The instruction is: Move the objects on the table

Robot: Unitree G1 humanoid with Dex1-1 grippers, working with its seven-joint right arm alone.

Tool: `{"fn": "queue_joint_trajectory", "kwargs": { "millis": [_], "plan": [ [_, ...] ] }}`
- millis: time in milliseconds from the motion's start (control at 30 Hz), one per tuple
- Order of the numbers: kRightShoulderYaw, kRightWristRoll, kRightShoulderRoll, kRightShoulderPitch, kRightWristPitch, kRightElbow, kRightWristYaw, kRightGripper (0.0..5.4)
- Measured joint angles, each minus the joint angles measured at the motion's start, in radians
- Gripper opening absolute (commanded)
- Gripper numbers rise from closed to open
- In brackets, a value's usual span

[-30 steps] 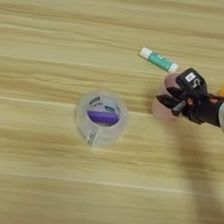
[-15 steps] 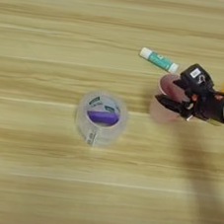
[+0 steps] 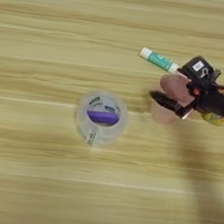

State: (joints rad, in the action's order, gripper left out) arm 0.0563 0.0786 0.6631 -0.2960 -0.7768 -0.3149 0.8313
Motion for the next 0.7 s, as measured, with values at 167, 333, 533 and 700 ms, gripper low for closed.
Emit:
{"fn": "queue_joint_trajectory", "kwargs": {
  "millis": [167, 333, 533, 700],
  "plan": [
    [0.072, 0.012, -0.006, 0.022, 0.014, -0.090, -0.057, 5.37],
    [0.135, 0.026, -0.035, 0.097, 0.032, -0.146, -0.113, 5.37],
    [0.245, 0.068, -0.088, 0.216, 0.042, -0.272, -0.170, 5.37],
    [0.311, 0.112, -0.118, 0.318, 0.040, -0.370, -0.174, 5.37]
  ]
}}
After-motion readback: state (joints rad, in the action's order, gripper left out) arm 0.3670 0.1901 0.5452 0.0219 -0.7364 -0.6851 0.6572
